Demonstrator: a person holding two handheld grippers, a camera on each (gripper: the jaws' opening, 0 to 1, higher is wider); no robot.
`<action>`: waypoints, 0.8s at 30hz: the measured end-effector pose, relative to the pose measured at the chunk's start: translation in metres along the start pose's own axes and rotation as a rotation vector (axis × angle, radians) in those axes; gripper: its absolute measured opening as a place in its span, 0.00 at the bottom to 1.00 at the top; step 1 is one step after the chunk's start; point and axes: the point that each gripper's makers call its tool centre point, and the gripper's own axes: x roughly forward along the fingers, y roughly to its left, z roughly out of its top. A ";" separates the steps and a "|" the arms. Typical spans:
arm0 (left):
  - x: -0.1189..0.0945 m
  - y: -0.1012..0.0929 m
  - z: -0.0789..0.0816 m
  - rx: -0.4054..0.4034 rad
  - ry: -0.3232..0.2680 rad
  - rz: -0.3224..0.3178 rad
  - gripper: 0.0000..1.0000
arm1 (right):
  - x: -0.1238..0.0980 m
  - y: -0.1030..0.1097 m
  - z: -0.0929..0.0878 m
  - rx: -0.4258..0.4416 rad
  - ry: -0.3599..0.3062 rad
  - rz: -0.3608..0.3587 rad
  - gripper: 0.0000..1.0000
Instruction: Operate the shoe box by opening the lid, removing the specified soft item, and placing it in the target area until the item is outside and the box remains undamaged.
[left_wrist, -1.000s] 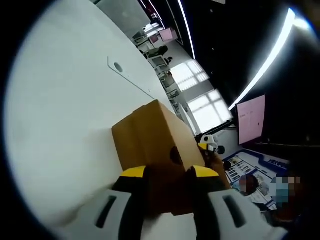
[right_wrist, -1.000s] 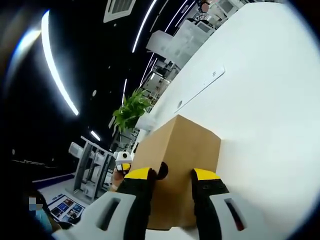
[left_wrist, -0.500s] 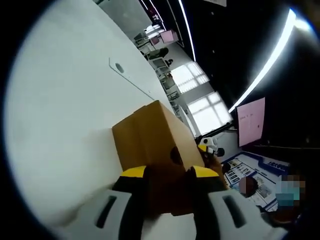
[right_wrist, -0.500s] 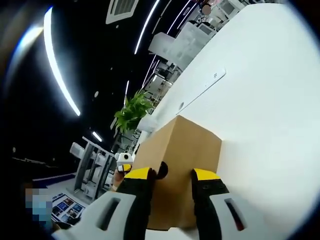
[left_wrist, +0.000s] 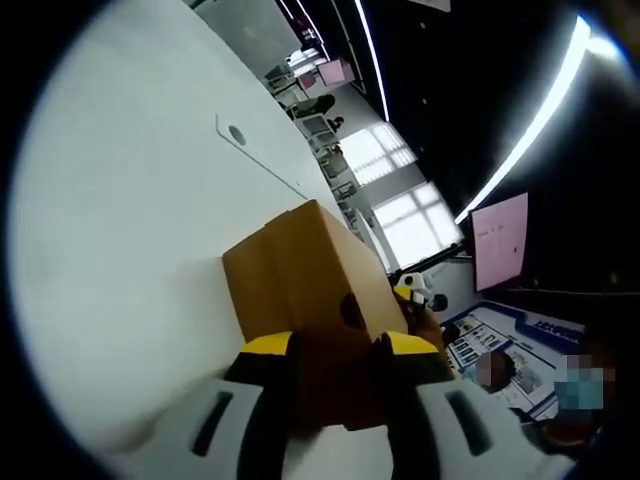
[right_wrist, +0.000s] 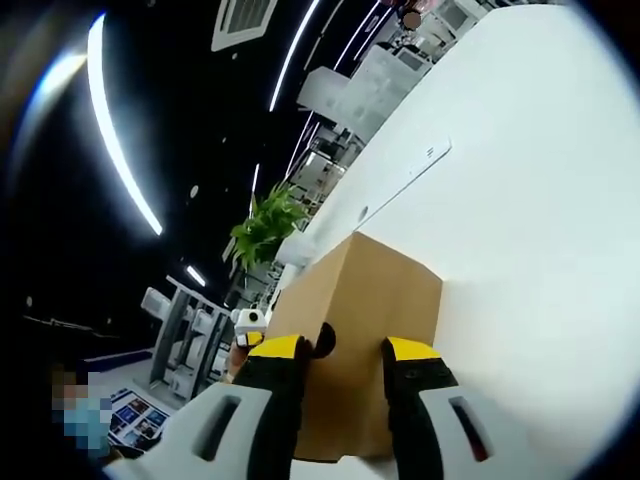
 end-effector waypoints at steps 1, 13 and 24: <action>0.000 0.000 0.001 0.002 0.001 0.000 0.34 | 0.000 0.000 -0.001 -0.001 -0.002 -0.001 0.31; -0.004 0.002 0.001 0.014 -0.014 -0.047 0.35 | 0.000 0.002 -0.004 0.001 -0.006 0.002 0.31; -0.029 -0.005 0.015 0.145 -0.061 -0.040 0.44 | 0.000 0.001 -0.001 0.006 -0.001 0.003 0.31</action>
